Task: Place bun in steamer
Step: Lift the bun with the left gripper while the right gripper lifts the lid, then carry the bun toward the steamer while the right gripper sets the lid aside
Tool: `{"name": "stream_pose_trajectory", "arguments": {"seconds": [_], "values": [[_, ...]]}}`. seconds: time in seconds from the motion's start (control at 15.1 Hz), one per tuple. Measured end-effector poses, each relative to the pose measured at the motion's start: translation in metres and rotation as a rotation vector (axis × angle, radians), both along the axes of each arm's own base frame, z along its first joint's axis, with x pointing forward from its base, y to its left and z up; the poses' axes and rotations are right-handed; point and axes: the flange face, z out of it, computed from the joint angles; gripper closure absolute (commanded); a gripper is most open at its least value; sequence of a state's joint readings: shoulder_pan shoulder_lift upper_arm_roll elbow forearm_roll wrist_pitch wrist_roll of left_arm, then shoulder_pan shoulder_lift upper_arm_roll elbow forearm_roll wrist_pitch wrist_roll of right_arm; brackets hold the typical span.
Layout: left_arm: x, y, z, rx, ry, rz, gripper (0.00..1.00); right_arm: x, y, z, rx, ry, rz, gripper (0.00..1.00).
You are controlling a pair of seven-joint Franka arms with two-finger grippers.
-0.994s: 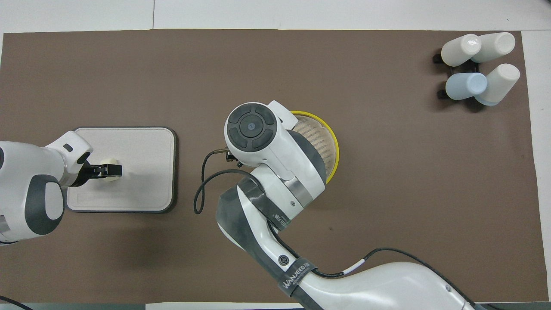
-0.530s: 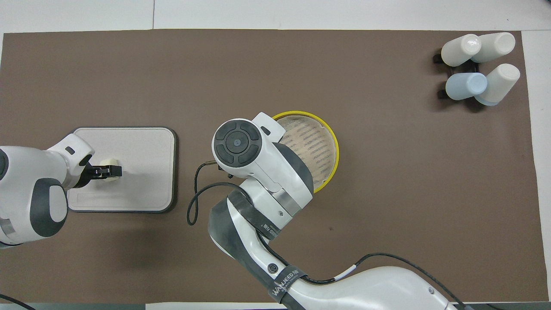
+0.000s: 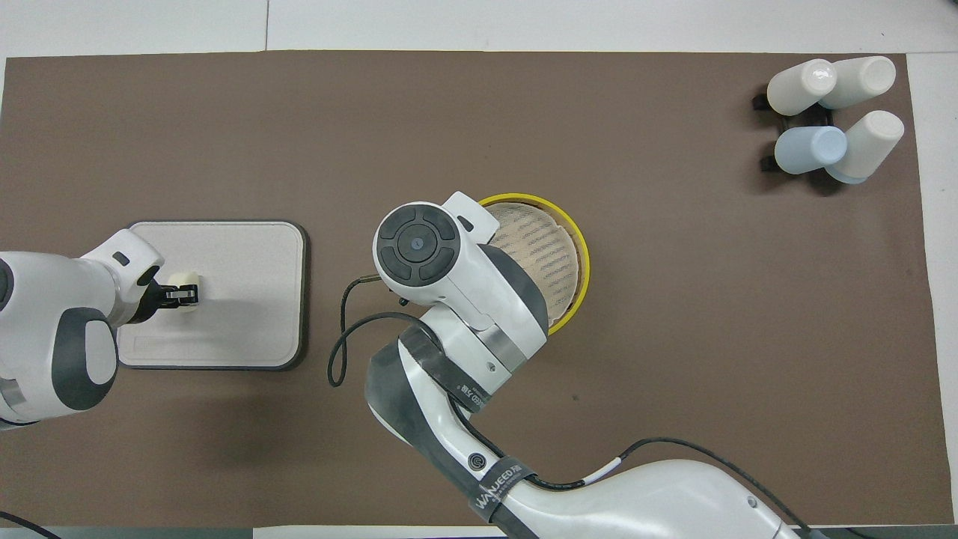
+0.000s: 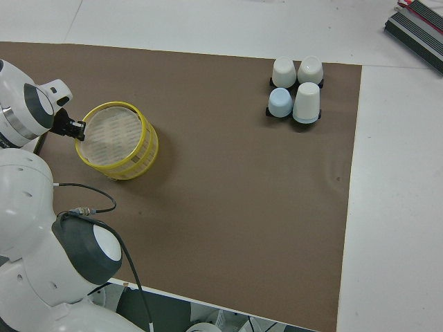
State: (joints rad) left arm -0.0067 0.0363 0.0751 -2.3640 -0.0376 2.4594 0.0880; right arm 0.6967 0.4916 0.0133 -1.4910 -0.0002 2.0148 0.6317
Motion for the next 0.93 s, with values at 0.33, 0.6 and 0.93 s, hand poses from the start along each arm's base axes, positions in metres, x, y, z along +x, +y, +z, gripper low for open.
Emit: {"name": "stream_pose_trajectory", "arguments": {"seconds": [0.33,0.6,0.93], "values": [[0.04,-0.038,0.074,-0.016,0.037,0.027,0.72,0.047,-0.071,0.057,-0.046,0.067,-0.087,1.0],[0.057,-0.18,0.165,-0.048,0.017,0.177,0.72,0.072,-0.228,0.148,-0.054,0.156,0.023,1.0],[-0.011,-0.408,0.153,-0.136,-0.027,0.234,0.72,0.085,-0.382,0.161,-0.019,0.216,0.111,1.0]]}}
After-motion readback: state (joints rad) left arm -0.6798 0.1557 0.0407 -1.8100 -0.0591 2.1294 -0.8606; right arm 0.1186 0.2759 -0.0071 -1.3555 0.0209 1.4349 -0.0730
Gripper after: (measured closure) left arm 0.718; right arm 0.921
